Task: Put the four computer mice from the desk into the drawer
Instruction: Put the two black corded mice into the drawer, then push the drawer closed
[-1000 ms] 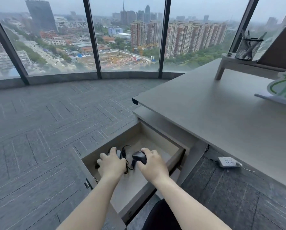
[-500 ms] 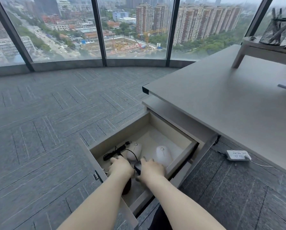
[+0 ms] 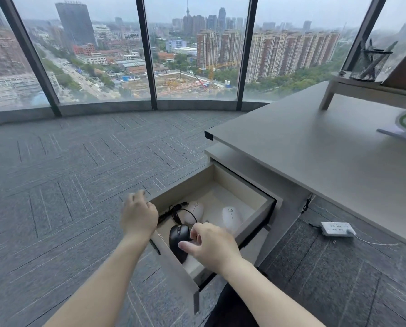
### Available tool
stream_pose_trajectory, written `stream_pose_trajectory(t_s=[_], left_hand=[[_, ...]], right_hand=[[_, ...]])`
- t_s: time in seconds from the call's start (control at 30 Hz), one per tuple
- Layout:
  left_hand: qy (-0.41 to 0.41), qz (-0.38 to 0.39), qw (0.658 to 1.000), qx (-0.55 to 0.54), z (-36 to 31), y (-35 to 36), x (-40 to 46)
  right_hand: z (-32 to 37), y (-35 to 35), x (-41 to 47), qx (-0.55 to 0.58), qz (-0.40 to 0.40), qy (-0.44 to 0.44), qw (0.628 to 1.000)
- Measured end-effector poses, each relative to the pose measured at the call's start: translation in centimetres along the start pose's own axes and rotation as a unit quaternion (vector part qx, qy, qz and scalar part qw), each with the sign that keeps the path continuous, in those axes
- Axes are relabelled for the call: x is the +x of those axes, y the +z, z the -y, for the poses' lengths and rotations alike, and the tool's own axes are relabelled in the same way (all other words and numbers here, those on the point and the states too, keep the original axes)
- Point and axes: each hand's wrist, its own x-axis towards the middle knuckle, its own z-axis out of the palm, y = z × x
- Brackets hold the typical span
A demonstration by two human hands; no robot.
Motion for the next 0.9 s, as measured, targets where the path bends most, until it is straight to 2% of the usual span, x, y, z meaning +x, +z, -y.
stream_pose_trajectory(t_s=[0.07, 0.13, 0.2, 0.3, 0.53, 0.9], left_hand=[[-0.057, 0.011, 0.998, -0.039, 1.2, -0.7, -1.9], [-0.123, 0.054, 0.988, -0.08, 2.2, -0.4, -3.3], [-0.147, 0.093, 0.978, -0.116, 2.9, 0.6, -4.4], [-0.148, 0.113, 0.969, -0.162, 3.0, 1.6, -5.4], [-0.134, 0.137, 0.963, -0.19, 1.9, 3.7, -4.2], [-0.104, 0.163, 0.956, -0.222, -5.5, 9.5, -1.3]], right_hand=[[0.6, 0.9, -1.6, -0.003, 0.031, 0.0, 0.999], [0.9, 1.8, -3.1, -0.017, 0.059, 0.006, 0.998], [1.1, 2.5, -4.3, -0.037, 0.07, 0.004, 0.997], [0.9, 3.0, -5.2, -0.034, 0.056, 0.004, 0.998], [-1.4, 3.1, -4.8, 0.01, 0.009, 0.05, 0.999], [-7.9, -0.1, -2.6, 0.071, -0.103, 0.144, 0.982]])
